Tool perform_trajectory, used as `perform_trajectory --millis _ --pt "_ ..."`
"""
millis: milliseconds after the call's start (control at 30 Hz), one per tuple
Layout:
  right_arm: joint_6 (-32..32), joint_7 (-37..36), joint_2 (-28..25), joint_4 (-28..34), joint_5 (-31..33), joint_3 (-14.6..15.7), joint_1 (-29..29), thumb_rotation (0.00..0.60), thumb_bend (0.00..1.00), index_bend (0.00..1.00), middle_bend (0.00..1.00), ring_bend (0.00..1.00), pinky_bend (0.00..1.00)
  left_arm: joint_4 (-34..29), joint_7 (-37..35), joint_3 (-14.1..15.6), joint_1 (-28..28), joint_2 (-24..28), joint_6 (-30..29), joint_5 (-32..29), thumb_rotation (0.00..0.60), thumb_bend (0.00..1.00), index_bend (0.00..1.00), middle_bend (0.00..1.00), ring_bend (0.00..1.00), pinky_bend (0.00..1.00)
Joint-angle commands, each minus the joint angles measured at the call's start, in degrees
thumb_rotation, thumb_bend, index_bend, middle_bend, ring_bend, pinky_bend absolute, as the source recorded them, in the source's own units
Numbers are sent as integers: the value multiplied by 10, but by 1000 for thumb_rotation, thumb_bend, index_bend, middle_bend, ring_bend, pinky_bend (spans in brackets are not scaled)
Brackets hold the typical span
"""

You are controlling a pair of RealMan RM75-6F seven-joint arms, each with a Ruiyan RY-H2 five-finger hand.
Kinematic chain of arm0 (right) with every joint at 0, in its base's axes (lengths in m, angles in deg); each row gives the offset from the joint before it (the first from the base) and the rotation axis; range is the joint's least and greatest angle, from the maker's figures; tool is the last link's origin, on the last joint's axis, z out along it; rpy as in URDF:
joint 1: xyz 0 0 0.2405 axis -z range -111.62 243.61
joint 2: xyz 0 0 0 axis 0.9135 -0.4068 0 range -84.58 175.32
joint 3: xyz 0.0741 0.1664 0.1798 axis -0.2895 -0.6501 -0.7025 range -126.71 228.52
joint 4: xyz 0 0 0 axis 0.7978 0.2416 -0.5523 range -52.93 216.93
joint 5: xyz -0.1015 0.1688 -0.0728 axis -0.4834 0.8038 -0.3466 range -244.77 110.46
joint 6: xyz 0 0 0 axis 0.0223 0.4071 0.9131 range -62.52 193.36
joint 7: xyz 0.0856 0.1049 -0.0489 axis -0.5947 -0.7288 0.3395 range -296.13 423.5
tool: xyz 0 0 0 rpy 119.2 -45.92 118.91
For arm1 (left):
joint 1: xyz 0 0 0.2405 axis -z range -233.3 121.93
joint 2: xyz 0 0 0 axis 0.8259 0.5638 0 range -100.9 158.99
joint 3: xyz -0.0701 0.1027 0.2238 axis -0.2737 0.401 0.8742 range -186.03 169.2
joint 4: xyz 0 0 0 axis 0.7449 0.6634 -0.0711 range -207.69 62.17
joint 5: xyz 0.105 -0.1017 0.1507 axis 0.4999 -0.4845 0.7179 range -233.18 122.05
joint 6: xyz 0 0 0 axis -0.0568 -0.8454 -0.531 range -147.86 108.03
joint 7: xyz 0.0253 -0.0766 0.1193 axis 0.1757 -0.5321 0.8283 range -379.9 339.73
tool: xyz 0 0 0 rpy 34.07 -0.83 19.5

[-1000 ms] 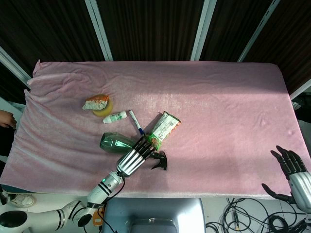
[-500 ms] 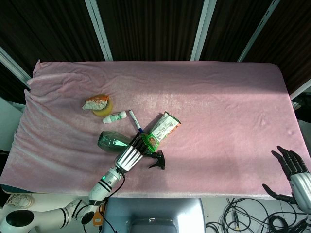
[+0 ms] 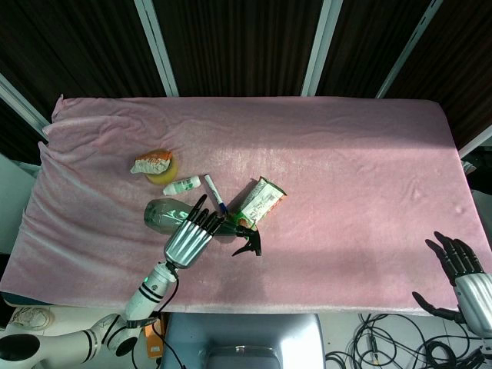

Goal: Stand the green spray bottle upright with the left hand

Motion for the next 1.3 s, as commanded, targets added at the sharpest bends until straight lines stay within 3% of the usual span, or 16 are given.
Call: perform_trajectory --millis 33,133,267,333,500,567,767,1100,1200,1300 --pt "-3 4 1 1 -1 0 -1 600 368 0 0 0 20 -71 -76 -13 -15 36 -20 -11 600 409 727 691 413 74" --pt "-4 5 2 2 -1 0 -2 600 368 0 0 0 20 -84 -93 -15 -18 40 -22 -15 600 414 732 697 413 75" --pt "-11 14 4 5 -1 1 -5 600 368 0 0 0 20 -155 -259 -42 -38 42 -58 -40 600 457 748 712 418 76" --pt "-11 15 4 6 1 0 -4 600 368 0 0 0 20 -187 -395 -76 -61 24 -91 -81 600 464 751 716 419 76" --pt "-15 18 5 6 2 0 -6 600 367 0 0 0 20 -228 -590 -108 -81 48 -49 -150 600 468 759 724 413 68" --pt "-17 21 6 7 2 1 -7 600 368 0 0 0 20 -226 -629 -113 -87 56 -46 -152 600 470 761 726 409 62" --pt "-21 29 8 9 2 1 -8 600 368 0 0 0 20 -145 -691 -94 -101 31 -91 -99 600 486 758 691 386 57" --pt "-20 35 11 10 0 3 -7 600 368 0 0 0 20 107 -706 -37 -103 -72 -203 8 600 522 749 657 353 42" --pt "-20 37 11 10 -1 3 -7 600 368 0 0 0 20 155 -715 -28 -101 -91 -224 23 600 524 748 655 349 34" --pt "-20 37 11 10 -1 4 -6 600 368 0 0 0 20 164 -736 -29 -103 -98 -219 12 600 529 747 654 348 27"
